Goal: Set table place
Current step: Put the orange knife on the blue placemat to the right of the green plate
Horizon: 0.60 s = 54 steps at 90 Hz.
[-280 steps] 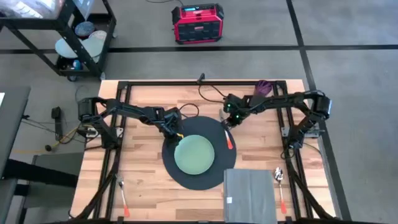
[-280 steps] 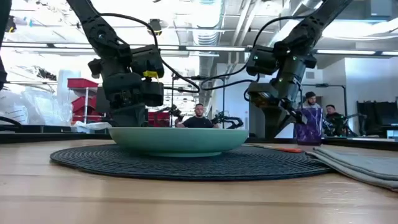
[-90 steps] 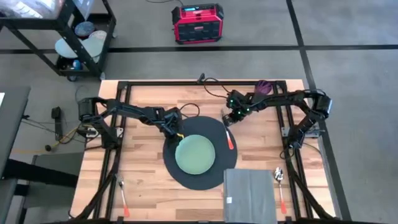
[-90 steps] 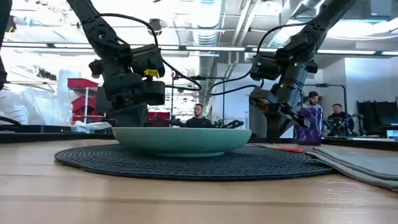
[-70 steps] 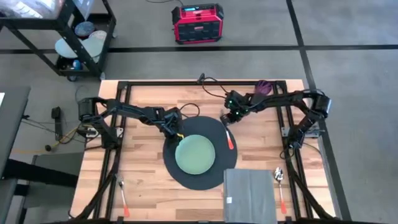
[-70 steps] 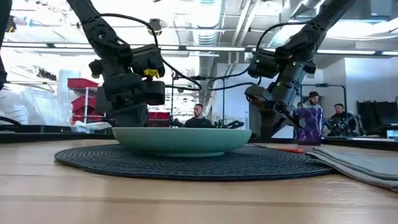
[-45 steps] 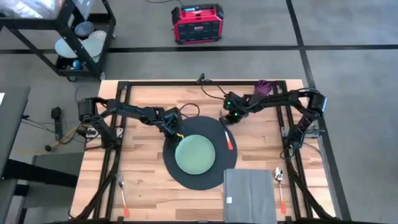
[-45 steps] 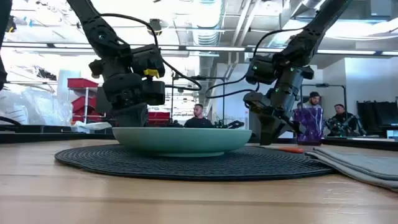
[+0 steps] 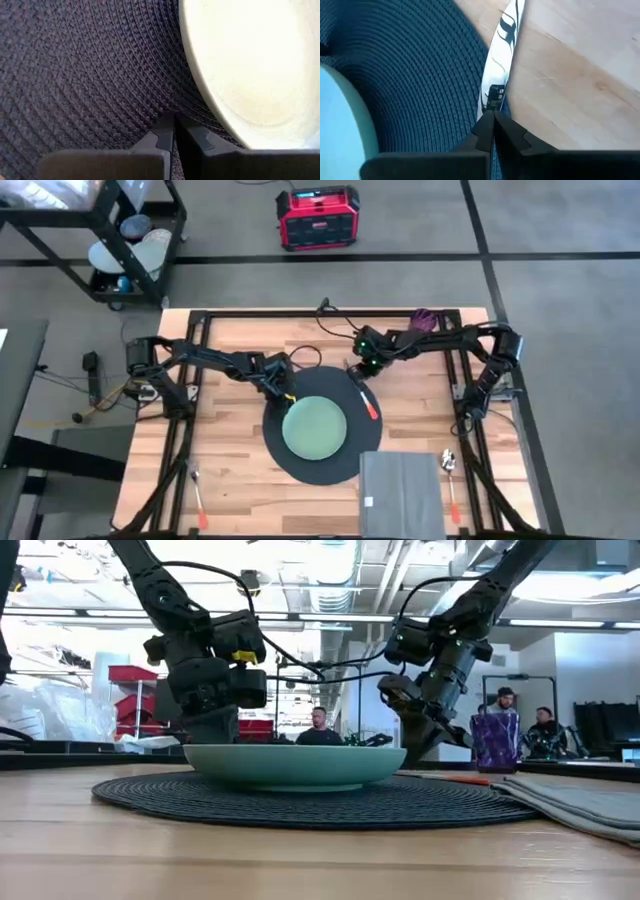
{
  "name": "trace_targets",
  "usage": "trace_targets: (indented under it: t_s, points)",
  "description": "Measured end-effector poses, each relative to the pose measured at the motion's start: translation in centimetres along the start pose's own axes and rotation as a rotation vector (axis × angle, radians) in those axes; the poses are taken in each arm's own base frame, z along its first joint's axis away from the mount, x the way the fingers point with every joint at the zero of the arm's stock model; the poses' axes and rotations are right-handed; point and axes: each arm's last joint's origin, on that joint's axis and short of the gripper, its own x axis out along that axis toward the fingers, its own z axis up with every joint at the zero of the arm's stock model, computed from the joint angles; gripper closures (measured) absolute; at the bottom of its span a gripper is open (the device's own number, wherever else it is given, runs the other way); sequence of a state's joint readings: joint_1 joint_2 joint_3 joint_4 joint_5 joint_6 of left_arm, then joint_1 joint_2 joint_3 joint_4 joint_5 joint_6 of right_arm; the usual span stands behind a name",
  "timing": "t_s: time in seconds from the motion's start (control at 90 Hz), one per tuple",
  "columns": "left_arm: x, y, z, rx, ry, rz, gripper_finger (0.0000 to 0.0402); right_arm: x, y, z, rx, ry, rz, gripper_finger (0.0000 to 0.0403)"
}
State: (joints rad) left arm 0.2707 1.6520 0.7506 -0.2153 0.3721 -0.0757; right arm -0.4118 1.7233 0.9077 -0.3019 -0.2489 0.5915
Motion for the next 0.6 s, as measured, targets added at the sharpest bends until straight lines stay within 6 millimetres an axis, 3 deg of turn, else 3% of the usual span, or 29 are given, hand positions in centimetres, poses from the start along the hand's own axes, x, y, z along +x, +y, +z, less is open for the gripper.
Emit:
trace_targets:
  t_s: [0.6]
  points:
    - [0.0,0.0,0.0,0.001,-0.001,-0.001,0.0401,0.4,1.3,-1.7,-0.053,0.067,-0.026,0.0403]
